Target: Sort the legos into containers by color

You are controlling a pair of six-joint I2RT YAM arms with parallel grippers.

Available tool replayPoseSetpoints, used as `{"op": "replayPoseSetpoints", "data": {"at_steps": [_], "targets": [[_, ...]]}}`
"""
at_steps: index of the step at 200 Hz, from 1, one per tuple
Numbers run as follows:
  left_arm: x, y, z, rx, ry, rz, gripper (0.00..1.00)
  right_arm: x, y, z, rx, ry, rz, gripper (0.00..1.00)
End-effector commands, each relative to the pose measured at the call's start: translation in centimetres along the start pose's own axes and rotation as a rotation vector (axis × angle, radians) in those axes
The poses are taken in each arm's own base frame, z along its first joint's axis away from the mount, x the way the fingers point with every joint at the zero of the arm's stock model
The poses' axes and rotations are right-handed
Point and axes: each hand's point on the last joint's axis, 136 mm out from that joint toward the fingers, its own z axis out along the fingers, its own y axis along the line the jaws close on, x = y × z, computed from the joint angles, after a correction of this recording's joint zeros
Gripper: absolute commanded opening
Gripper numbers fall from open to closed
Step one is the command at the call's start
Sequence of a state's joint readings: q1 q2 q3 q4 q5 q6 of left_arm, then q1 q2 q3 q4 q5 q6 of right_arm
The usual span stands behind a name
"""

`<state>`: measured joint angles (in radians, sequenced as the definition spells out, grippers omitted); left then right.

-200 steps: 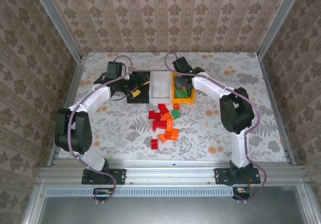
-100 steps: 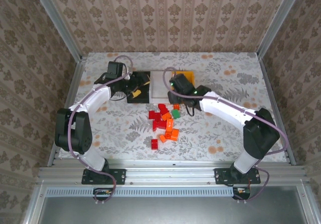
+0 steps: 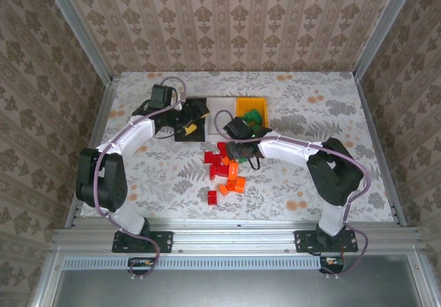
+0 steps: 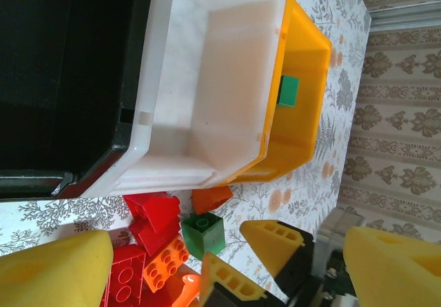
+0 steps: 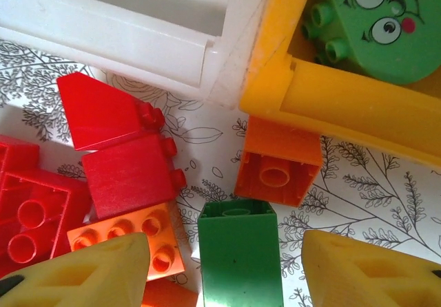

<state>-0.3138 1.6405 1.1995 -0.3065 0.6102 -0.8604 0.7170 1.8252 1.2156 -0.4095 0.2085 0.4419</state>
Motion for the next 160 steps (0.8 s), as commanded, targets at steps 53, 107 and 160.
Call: {"op": "replayPoseSetpoints", "data": {"at_steps": [53, 107, 160], "targets": [[0.4, -0.1, -0.1, 0.003, 0.015, 0.01, 0.89, 1.3, -1.2, 2.2, 0.045, 0.028, 0.017, 0.56], [0.4, 0.0, 0.0, 0.001, 0.017, 0.009, 0.89, 1.9, -2.2, 2.7, 0.094, 0.034, -0.003, 0.47], [0.4, 0.1, 0.1, -0.003, 0.018, 0.008, 0.89, 1.5, -2.4, 1.2, 0.087, -0.009, 0.003, 0.37]]}}
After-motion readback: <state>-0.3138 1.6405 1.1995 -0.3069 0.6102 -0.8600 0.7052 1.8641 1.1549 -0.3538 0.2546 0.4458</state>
